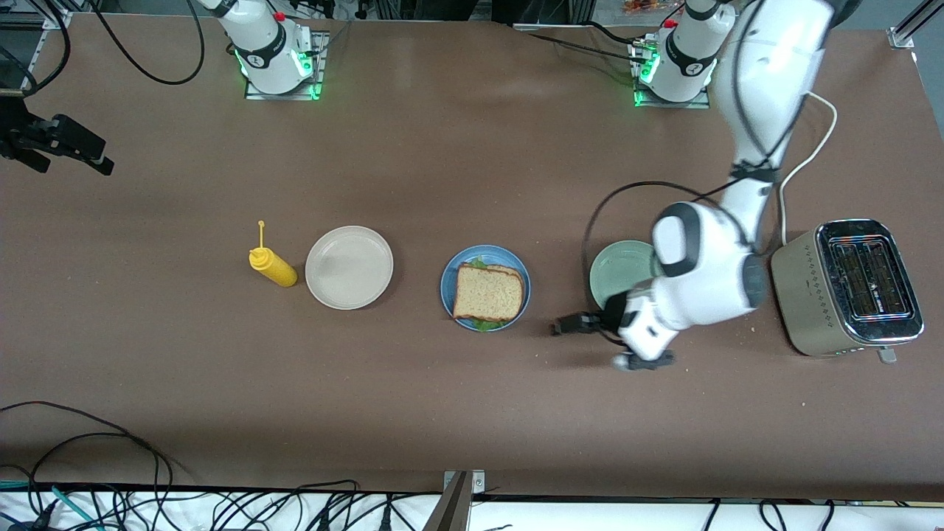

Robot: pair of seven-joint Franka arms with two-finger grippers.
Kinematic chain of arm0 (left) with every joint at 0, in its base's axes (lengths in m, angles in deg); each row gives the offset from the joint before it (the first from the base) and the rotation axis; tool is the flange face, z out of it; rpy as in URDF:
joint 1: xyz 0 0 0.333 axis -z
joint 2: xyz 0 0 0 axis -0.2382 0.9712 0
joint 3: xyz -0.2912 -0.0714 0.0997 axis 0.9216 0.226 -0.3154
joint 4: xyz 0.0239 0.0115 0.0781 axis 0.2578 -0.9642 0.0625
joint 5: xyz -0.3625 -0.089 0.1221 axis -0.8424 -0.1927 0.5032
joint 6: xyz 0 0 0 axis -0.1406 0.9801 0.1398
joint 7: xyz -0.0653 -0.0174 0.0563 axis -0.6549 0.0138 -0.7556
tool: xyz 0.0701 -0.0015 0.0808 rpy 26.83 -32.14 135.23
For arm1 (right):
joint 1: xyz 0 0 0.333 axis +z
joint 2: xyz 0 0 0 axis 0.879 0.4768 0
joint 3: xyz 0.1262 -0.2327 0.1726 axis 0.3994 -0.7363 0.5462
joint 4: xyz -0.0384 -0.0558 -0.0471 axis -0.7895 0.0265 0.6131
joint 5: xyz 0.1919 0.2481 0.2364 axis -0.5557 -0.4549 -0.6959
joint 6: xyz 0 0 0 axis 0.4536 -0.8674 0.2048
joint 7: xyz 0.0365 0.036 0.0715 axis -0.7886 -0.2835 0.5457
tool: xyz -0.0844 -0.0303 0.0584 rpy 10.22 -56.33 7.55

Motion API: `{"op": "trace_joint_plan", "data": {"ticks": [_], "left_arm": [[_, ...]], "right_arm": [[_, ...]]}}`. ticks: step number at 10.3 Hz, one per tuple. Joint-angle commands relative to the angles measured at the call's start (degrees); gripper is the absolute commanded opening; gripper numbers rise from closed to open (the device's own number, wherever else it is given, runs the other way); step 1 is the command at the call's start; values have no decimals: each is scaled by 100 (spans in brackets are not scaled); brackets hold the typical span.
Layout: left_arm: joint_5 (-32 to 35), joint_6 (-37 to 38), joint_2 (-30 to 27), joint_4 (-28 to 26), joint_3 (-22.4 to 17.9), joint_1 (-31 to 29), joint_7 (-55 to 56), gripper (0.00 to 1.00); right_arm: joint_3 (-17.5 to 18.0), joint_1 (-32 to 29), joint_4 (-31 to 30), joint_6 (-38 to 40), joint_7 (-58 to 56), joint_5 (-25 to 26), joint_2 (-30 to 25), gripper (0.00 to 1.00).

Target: Make sandwich in blue plate with both arms

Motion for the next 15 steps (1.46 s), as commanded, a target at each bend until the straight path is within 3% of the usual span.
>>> {"op": "trace_joint_plan", "data": {"ticks": [1,2,5,8,11,15], "left_arm": [[313,293,-1477,-877,26,-796,-114,100],[653,397,-2099,-1262,26,-937,-96,100],[2725,1047,-3752,-2098,8,-973,122,100],[3599,2397,-4775,-2277,-1,-1087,465,100],[3970,3261,-5058,-2224,8,-1481,651,100],[3952,3747,-4927,-1969,34,-1764,660,100]], "right_arm": [[-258,78,204,186,-483,-354,257,100],[-258,87,222,177,-457,-320,362,100],[-266,87,222,482,-439,-108,372,100],[-249,95,222,669,-457,171,337,100],[-205,113,257,809,-448,575,328,100],[-82,113,398,907,-378,490,319,100]]}}
